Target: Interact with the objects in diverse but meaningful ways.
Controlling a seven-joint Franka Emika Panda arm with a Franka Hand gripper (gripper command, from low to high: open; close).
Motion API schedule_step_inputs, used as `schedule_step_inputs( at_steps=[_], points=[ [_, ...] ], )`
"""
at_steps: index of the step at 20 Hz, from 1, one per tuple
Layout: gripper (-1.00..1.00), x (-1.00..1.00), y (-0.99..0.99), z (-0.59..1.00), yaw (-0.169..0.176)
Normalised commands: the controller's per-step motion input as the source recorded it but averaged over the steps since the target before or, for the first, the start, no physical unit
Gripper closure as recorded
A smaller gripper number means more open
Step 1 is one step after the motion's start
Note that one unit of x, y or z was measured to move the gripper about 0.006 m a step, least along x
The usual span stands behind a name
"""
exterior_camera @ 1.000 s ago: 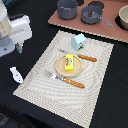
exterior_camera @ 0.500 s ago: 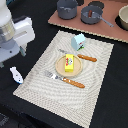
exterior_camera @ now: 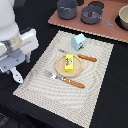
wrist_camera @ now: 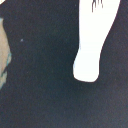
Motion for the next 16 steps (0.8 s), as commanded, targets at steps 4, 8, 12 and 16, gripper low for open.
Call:
schedule_step_inputs(
  at_steps=[4, 8, 12, 16],
  points=[
    [-1.00, -0.32, -0.27, -0.45, -0.008],
    [-1.00, -0.30, -0.23, -0.39, -0.007],
    [1.00, -0.25, -0.19, -0.37, -0.002],
    [1.00, -0.25, -0.20, -0.38, 0.000]
  ],
)
